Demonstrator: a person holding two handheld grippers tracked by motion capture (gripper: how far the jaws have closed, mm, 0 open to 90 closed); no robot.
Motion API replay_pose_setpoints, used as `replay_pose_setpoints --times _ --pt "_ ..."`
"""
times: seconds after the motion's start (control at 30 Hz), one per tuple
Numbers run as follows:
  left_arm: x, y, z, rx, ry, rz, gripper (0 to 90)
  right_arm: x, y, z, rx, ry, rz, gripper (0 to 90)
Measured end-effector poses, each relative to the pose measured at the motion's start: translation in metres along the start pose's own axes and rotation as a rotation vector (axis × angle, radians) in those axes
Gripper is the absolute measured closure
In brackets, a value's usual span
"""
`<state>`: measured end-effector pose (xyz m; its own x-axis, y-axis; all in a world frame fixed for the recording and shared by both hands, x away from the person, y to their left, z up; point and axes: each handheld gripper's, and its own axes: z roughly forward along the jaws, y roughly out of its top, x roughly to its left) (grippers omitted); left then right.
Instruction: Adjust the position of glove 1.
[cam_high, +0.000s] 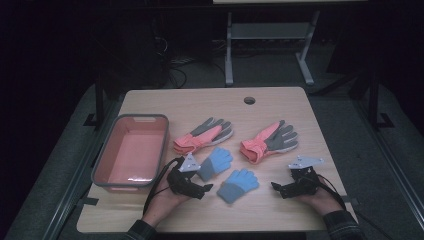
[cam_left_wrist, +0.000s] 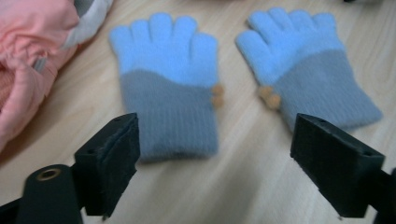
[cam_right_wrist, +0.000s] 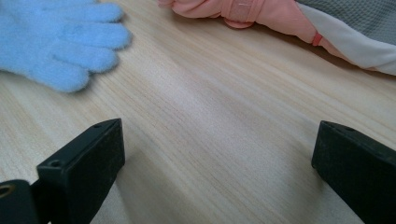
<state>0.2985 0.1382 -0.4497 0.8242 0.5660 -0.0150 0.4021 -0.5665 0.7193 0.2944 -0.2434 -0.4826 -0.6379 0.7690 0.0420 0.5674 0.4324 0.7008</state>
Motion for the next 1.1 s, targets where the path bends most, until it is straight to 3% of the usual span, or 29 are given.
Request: replay_pose_setpoints --times 0.2,0.37,0.6,0.8,0.93,1.1 --pt "0.009 0.008 0.005 0.015 0.005 -0.018 22.4 0.0 0.0 0.0 0.0 0.0 0.0 2.2" --pt "0.021 0.019 0.008 0.014 0.02 -0.06 38.8 0.0 0.0 0.0 0.0 0.0 0.0 2.1" --pt "0.035 0.03 0.017 0.016 0.062 -0.079 53.6 0.0 0.0 0.0 0.0 0.0 0.0 2.1" --pt "0.044 0.032 0.023 0.027 0.07 -0.098 65.7 0.0 0.0 0.0 0.0 0.0 0.0 2.1" --pt "0.05 0.032 0.024 0.032 0.079 -0.134 69.1 0.0 0.0 0.0 0.0 0.0 0.0 2.2" --pt "0.052 0.031 0.03 0.045 0.066 -0.15 65.4 0.0 0.0 0.0 0.0 0.0 0.0 2.1"
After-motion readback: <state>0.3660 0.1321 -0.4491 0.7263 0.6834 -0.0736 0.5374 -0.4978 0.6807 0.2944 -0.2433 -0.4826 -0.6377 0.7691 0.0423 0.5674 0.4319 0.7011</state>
